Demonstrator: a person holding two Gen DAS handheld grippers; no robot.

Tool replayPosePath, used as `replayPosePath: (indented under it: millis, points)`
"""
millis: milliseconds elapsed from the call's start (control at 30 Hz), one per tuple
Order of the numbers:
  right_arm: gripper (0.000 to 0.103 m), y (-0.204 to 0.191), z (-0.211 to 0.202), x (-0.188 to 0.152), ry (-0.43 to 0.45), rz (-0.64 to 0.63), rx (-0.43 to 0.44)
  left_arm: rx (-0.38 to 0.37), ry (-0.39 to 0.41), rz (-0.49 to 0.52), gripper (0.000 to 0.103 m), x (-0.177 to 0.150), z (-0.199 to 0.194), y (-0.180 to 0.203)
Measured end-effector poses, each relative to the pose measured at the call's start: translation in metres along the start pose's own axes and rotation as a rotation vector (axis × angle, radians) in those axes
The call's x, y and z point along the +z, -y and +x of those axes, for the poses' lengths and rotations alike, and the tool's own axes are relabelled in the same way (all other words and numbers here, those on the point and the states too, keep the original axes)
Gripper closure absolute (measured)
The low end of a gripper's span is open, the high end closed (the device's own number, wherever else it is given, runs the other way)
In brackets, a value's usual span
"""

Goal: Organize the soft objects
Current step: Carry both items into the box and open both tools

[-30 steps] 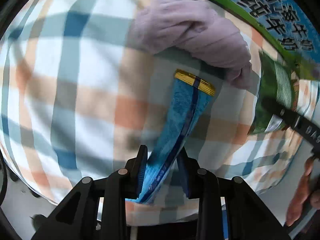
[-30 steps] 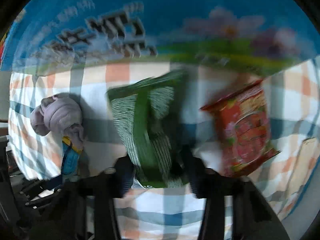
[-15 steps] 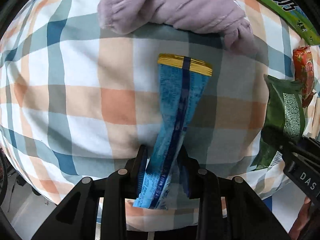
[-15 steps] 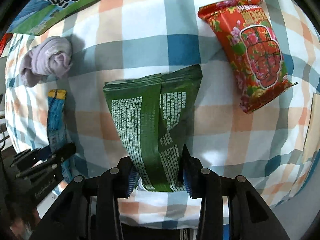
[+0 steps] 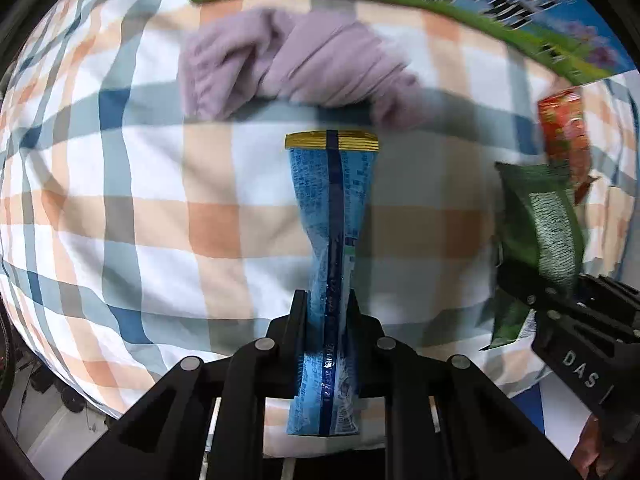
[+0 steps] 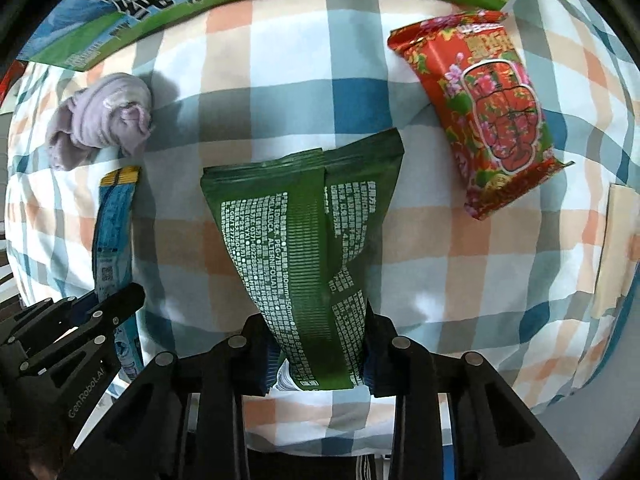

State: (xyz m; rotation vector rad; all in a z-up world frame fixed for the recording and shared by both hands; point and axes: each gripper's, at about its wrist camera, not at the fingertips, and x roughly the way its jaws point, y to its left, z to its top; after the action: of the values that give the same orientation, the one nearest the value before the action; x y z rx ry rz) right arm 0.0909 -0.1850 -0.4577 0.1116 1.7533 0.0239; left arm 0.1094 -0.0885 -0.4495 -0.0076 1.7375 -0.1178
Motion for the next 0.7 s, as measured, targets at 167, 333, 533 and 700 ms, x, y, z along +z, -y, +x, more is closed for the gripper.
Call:
replayPosePath:
  millis: [167, 333, 533, 700]
  points:
    - [0.07, 0.007, -0.043, -0.017, 0.049, 0.01, 0.06, -0.079, 0.06, 0.015, 0.089, -0.002, -0.039, 0.014]
    - [0.07, 0.009, -0.102, -0.027, 0.139, 0.014, 0.117, -0.154, 0.159, 0.032, 0.089, 0.004, -0.098, 0.028]
    - [0.07, 0.01, -0.171, -0.016, 0.257, 0.026, 0.168, -0.22, 0.256, 0.058, 0.089, 0.023, -0.158, 0.028]
    - [0.07, 0.016, -0.219, 0.022, 0.335, 0.044, 0.164, -0.214, 0.33, 0.077, 0.089, 0.062, -0.2, 0.006]
